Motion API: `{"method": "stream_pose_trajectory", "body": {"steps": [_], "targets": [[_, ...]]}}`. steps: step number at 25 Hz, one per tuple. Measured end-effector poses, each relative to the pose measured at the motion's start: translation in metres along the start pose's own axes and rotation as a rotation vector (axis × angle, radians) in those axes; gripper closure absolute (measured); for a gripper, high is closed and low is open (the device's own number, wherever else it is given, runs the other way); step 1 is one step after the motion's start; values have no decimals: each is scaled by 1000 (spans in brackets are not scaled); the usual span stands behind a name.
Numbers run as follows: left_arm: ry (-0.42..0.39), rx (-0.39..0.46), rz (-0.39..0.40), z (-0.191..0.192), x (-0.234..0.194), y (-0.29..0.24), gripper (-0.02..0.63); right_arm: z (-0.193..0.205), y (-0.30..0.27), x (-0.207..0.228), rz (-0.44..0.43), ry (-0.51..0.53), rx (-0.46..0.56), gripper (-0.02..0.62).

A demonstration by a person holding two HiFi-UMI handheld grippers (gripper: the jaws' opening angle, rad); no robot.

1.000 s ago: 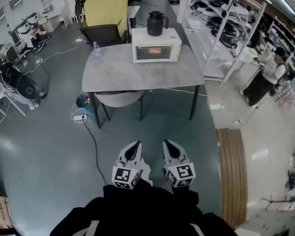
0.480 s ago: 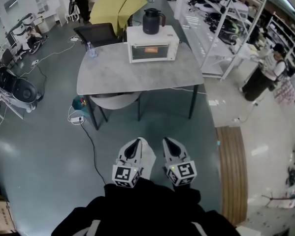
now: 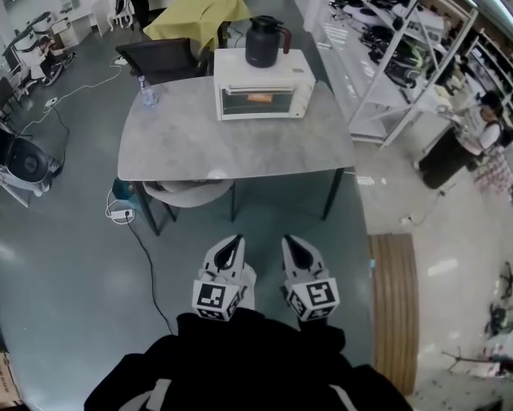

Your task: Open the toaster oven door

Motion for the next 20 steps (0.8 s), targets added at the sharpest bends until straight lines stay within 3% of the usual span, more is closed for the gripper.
{"method": "stream_pose_trajectory", "body": {"steps": [12,20], "targets": [[11,-13,4,-64,-64,-198,603,-72,-160,130,7,4,-5,592],[6,-22,13,-81,-98,-300,603,-86,-240,199,26,-17,-12,592]]}}
Point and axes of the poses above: the fingertips, and each gripper's own axes: y backward along the fingers, x to its right, z out of its underside, the point moved 8 cm from there along y, backward along the fingers, and after that the axes turned 12 degrees about -z, right-handed, at the moved point
